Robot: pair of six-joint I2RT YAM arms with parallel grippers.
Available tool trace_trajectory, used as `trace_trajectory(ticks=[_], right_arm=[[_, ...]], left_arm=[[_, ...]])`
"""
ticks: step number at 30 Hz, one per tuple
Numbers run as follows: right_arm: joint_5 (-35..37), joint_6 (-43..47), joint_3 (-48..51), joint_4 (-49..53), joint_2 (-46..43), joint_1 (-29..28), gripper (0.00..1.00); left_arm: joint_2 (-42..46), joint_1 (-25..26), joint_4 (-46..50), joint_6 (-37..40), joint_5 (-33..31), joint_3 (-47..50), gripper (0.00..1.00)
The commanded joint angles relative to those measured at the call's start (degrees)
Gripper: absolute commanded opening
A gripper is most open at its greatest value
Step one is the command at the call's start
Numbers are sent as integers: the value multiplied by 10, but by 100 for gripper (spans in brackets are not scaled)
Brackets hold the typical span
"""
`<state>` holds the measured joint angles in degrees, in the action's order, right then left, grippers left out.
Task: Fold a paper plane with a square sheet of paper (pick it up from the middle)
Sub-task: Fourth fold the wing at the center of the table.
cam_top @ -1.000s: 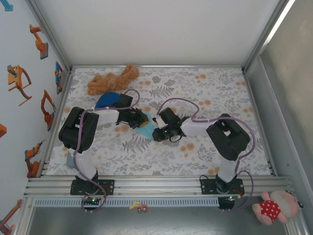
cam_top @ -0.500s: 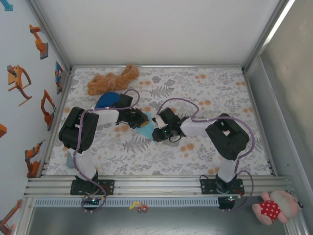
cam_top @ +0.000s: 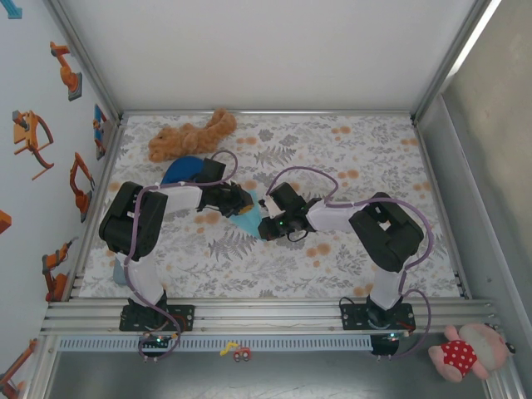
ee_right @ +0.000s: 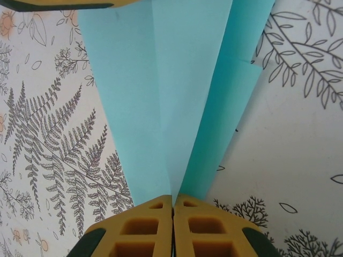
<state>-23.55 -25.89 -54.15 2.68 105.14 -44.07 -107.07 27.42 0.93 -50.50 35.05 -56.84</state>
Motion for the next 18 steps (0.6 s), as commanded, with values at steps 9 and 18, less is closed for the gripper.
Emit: trace_trajectory(ticks=[9,18], right_arm=[[-10,-89,25,-20,-58,26,23],[-10,-120,32,-59,-76,34,23]], left_arm=[[-17,6,3,19,18,-26,17],[-23,6,8,22,19,-32,17]])
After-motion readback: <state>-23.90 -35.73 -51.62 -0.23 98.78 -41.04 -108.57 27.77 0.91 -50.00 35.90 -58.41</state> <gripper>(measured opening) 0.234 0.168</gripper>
